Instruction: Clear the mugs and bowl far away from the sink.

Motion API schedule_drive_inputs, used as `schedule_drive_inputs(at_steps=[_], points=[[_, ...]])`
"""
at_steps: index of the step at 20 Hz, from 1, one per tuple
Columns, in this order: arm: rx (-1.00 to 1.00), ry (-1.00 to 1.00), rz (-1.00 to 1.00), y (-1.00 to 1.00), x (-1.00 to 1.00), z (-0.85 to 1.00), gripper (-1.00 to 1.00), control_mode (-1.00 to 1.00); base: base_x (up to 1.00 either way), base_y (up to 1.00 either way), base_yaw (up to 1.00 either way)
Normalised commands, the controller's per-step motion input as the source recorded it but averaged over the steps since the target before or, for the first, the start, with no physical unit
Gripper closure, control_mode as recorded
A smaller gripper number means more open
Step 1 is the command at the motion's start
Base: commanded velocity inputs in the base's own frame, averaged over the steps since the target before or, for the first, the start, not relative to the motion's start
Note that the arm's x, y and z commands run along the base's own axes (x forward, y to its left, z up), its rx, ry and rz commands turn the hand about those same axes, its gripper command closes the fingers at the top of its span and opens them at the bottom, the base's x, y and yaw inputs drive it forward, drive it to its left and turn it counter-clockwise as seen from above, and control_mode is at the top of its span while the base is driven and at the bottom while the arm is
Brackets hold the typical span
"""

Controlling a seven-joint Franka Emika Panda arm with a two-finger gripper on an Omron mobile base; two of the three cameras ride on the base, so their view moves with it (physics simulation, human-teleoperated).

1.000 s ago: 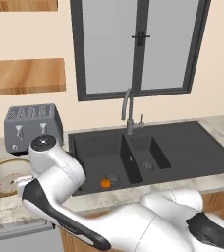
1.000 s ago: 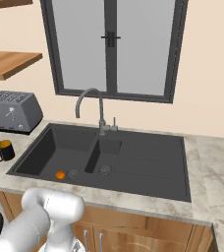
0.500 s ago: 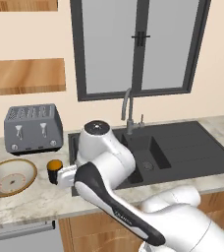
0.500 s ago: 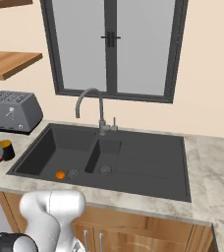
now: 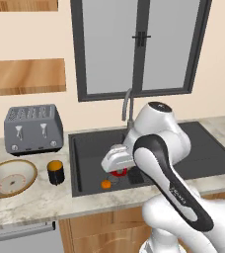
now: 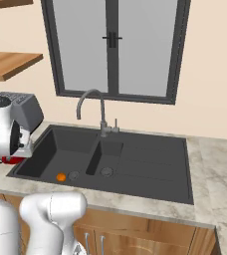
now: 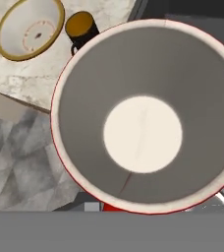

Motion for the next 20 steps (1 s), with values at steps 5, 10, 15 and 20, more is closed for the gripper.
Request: schedule_drive_inputs(at_steps=[5, 10, 15, 20], points=[[0.05, 0.07, 0.02, -0.75, 0.0, 0.23, 1.0, -1.0, 0.0, 0.0, 0.0], [-0.14, 0.03, -0.13, -0.55, 0.0, 0.18, 1.0, -1.0, 0.0, 0.0, 0.0], [-0.09, 0.03, -0.15, -0.3, 0.06, 0.12, 1.0, -1.0, 0.0, 0.0, 0.0], [0.0, 0.0, 0.02, -0.13, 0.01, 0.02, 1.0, -1.0, 0.0, 0.0, 0.0]])
